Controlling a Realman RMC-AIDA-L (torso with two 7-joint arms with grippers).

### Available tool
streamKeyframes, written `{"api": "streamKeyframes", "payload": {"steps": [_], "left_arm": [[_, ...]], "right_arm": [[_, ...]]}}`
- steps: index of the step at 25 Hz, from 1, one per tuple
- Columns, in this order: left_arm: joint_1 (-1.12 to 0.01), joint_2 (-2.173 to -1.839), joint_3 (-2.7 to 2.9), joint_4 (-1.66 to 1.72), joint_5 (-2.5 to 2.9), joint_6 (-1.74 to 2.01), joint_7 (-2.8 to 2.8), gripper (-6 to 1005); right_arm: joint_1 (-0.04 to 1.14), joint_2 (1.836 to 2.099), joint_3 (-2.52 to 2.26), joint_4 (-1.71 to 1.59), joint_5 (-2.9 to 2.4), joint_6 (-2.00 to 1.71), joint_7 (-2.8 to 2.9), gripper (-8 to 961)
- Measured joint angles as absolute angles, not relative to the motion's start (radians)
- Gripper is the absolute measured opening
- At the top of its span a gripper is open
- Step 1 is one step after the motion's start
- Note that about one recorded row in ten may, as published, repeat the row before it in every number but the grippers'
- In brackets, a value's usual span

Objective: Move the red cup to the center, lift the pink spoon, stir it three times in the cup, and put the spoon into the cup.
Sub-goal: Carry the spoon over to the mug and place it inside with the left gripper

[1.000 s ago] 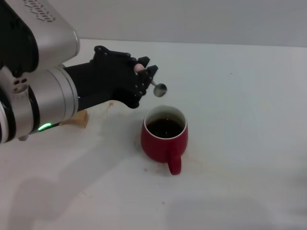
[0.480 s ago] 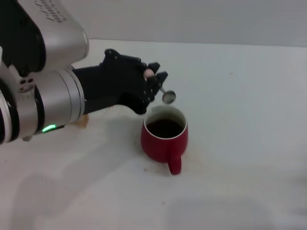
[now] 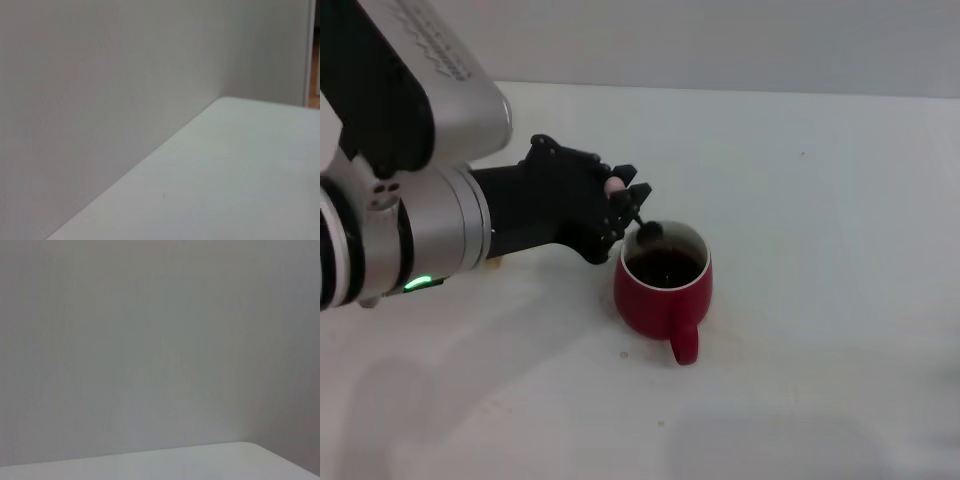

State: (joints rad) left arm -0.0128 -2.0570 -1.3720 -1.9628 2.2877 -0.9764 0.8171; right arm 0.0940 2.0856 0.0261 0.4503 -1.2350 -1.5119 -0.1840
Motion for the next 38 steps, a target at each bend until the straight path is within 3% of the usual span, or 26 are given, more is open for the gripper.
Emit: {"api": "streamKeyframes", "payload": {"steps": [19, 38], "left_arm": [[-0.146, -2.059, -1.282, -1.741, 2.313, -0.895, 0.829, 144], [-0.073, -2.06, -1.247, -1.794, 2.475, -0.86, 0.743, 144]], "right_arm": [[0.083, 2.088, 0.017, 0.463, -1.242, -1.532, -0.184, 0], [0.09, 2.086, 0.007, 0.463, -1.247, -1.53, -0.184, 0]]}}
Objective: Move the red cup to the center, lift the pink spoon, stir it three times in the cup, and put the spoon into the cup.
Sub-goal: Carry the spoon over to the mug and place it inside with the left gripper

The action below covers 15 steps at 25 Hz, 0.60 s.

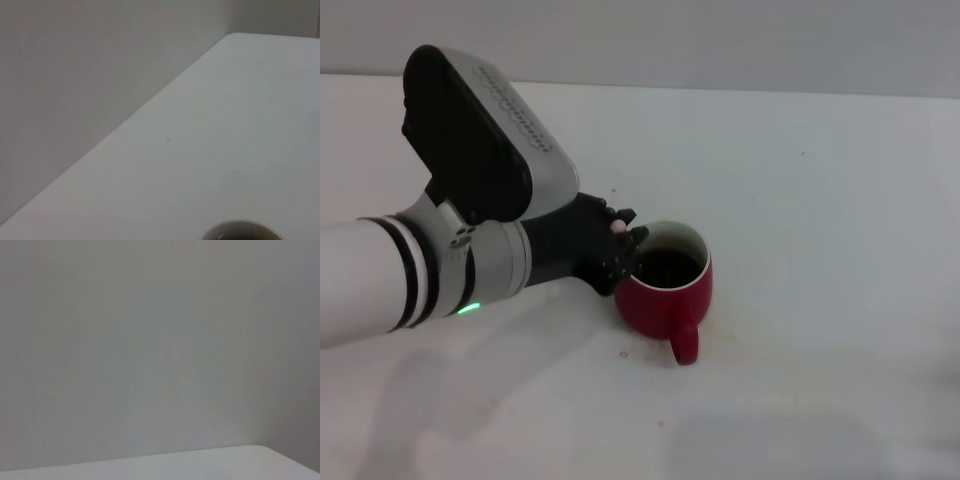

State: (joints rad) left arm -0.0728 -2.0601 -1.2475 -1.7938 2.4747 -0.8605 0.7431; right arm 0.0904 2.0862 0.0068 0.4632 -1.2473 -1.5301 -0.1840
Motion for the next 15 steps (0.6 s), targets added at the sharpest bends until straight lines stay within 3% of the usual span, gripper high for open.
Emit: {"api": "streamKeyframes", "payload": {"steps": [9, 15], "left_arm": [[-0.163, -2.064, -1.176, -1.727, 2.456, -0.809, 0.719, 145], [-0.129, -2.063, -1.139, -1.77, 2.437, -0.812, 0.718, 145]], "right_arm": [[0.084, 2.087, 0.001, 0.463, -1.247, -1.532, -0.184, 0], [0.084, 2.088, 0.0, 0.465, -1.247, -1.533, -0.184, -1]]}}
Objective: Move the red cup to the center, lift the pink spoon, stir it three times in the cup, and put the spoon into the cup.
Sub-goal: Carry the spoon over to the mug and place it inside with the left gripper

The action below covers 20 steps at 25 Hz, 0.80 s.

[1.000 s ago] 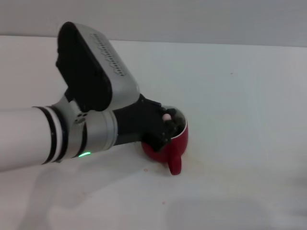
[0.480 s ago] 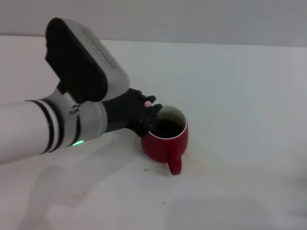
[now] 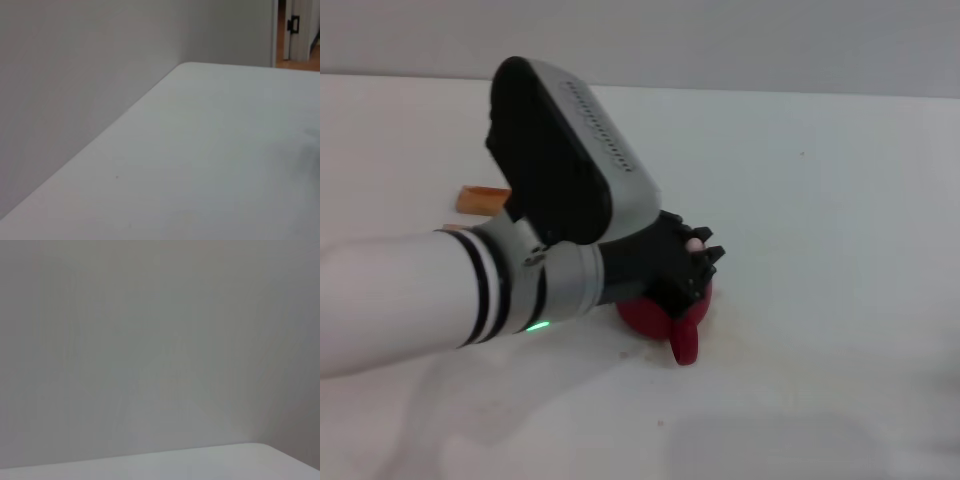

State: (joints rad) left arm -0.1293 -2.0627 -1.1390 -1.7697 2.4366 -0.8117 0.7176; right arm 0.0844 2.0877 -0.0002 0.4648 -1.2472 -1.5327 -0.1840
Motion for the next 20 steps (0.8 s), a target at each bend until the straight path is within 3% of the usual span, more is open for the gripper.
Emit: {"api": "streamKeyframes", "payload": {"steps": [10, 20], "left_arm": [[-0.068, -2.063, -1.2, -1.772, 2.486, -0.793, 0.716, 144], [-0.174, -2.065, -1.158, -1.696, 2.452, -0.723, 0.705, 144]], "right_arm": [[0.093, 2.087, -0.009, 0.465, -1.247, -1.528, -0.184, 0], [0.09, 2.086, -0.011, 0.465, -1.247, -1.532, -0.184, 0]]}}
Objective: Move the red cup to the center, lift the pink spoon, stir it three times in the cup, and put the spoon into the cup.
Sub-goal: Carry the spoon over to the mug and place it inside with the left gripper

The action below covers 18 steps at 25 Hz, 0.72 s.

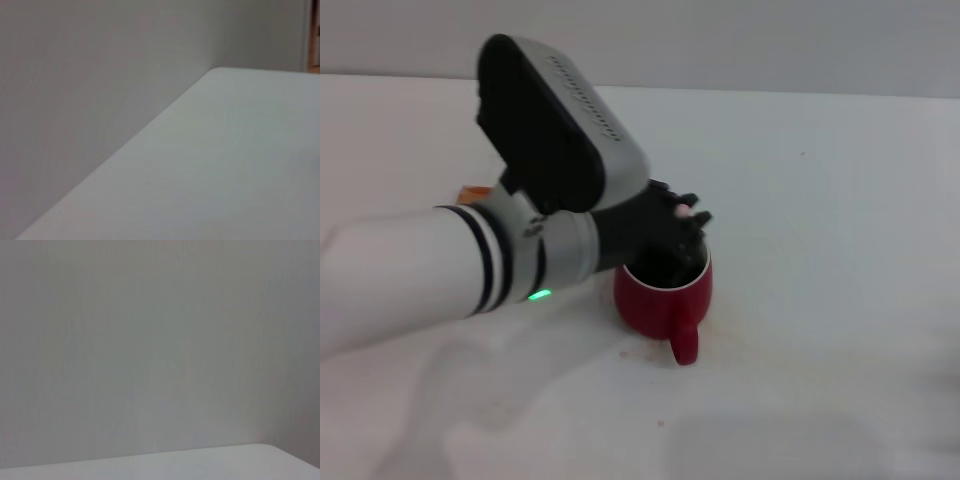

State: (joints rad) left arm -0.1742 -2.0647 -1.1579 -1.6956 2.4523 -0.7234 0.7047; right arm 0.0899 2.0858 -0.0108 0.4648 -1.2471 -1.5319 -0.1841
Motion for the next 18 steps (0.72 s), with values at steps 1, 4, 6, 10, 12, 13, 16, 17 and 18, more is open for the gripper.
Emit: {"api": "streamKeyframes", "payload": {"steps": [1, 4, 6, 10, 12, 13, 16, 17, 18], "left_arm": [[-0.178, -2.065, -1.151, -1.694, 2.445, -0.724, 0.705, 144], [-0.176, -2.064, -1.126, -1.696, 2.425, -0.734, 0.704, 144], [-0.154, -2.063, -1.121, -1.708, 2.427, -0.739, 0.704, 144], [-0.113, -2.061, -1.159, -1.714, 2.433, -0.737, 0.704, 144], [-0.103, -2.06, -1.18, -1.708, 2.433, -0.725, 0.704, 144], [-0.1, -2.06, -1.186, -1.701, 2.433, -0.716, 0.704, 144], [-0.102, -2.061, -1.191, -1.68, 2.432, -0.691, 0.704, 145], [-0.103, -2.061, -1.19, -1.677, 2.43, -0.687, 0.704, 145], [-0.103, -2.061, -1.189, -1.678, 2.426, -0.685, 0.704, 145]], "right_arm": [[0.089, 2.086, -0.011, 0.465, -1.247, -1.532, -0.184, 0], [0.087, 2.086, -0.011, 0.465, -1.247, -1.532, -0.184, 0], [0.087, 2.086, -0.011, 0.465, -1.247, -1.532, -0.184, 0], [0.088, 2.086, -0.011, 0.465, -1.247, -1.532, -0.184, 0], [0.087, 2.086, -0.011, 0.465, -1.247, -1.533, -0.184, 0], [0.086, 2.086, -0.011, 0.465, -1.247, -1.533, -0.184, 0], [0.083, 2.086, -0.011, 0.465, -1.247, -1.533, -0.184, 0], [0.082, 2.086, -0.011, 0.466, -1.247, -1.533, -0.184, 0], [0.082, 2.086, -0.011, 0.467, -1.247, -1.533, -0.184, 0]]}}
